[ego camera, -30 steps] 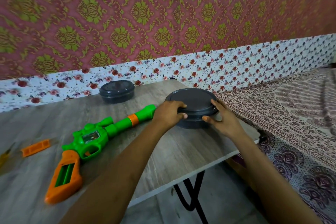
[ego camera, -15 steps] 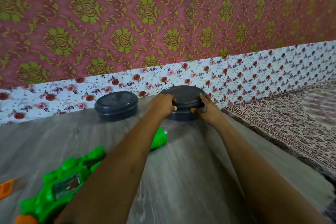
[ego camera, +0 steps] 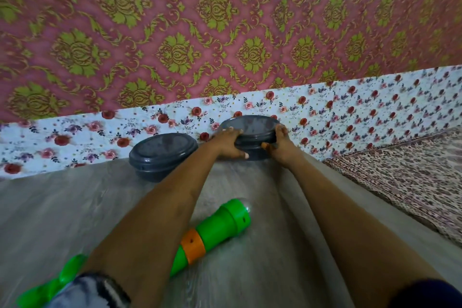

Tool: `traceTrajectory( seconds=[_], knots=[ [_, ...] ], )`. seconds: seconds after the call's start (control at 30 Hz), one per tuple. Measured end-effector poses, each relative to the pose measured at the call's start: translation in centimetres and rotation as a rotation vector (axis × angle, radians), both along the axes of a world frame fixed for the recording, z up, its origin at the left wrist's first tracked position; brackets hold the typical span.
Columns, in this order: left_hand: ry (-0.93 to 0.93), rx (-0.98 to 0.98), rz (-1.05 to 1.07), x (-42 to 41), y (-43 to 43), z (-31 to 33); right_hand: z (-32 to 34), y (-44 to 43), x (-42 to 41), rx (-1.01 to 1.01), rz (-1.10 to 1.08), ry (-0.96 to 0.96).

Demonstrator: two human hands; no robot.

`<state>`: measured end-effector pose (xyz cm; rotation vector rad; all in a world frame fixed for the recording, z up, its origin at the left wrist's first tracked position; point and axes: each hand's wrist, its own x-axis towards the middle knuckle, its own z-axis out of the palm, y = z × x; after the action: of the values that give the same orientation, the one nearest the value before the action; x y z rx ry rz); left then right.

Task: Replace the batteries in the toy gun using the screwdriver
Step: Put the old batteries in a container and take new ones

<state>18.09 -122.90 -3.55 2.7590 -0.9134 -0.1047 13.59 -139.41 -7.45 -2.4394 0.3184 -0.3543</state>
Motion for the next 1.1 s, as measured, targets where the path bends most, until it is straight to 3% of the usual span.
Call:
traceTrajectory(
  seconds=[0.1, 0.2, 0.33, 0.4, 0.53, 0.63, 0.73, 0.83, 0.93, 1.1],
  knots=[
    [0.070, -0.162, -0.018, -0.9, 1.7, -0.1, -0.4, 1.7, -0.6, -0.010, -0.123, -0.036],
    [-0.070, -0.274, 0.016, -1.8, 4.9, 1.3, -0.9, 3.4, -1.7, -0.011, -0.226, -0.190],
    [-0.203, -0.306, 0.296, -1.3, 10.6, 2.6, 0.4, 6.4, -3.0, -0.040, -0.185, -0.381],
    [-0.172, -0.337, 0.478, -0.7, 13.2, 2.0, 1.4, 8.5, -2.9, 0.041, -0.055, -0.331],
    [0.029, -0.399, 0.662, -0.1, 16.0, -0.2, 3.2, 13.3, -2.6, 0.191, 0.184, 0.016],
    [0.229, -0.674, 0.726, 0.3, 16.5, -1.2, 3.3, 15.8, -1.5, 0.168, 0.269, 0.159],
    [0.412, -0.927, 0.812, 0.4, 17.2, -1.1, 2.4, 16.8, 0.2, 0.238, 0.301, 0.193],
    [0.510, -0.962, 0.805, 0.0, 17.6, -0.6, 2.4, 17.3, 0.7, 0.431, 0.246, 0.219],
    [0.514, -1.012, 0.761, -1.5, 17.8, 0.3, 3.6, 17.7, -0.3, 0.550, 0.202, 0.239],
    [0.463, -1.103, 0.661, -5.6, 17.1, 3.2, 6.2, 16.3, -4.9, 0.587, 0.181, 0.129]
  ],
)
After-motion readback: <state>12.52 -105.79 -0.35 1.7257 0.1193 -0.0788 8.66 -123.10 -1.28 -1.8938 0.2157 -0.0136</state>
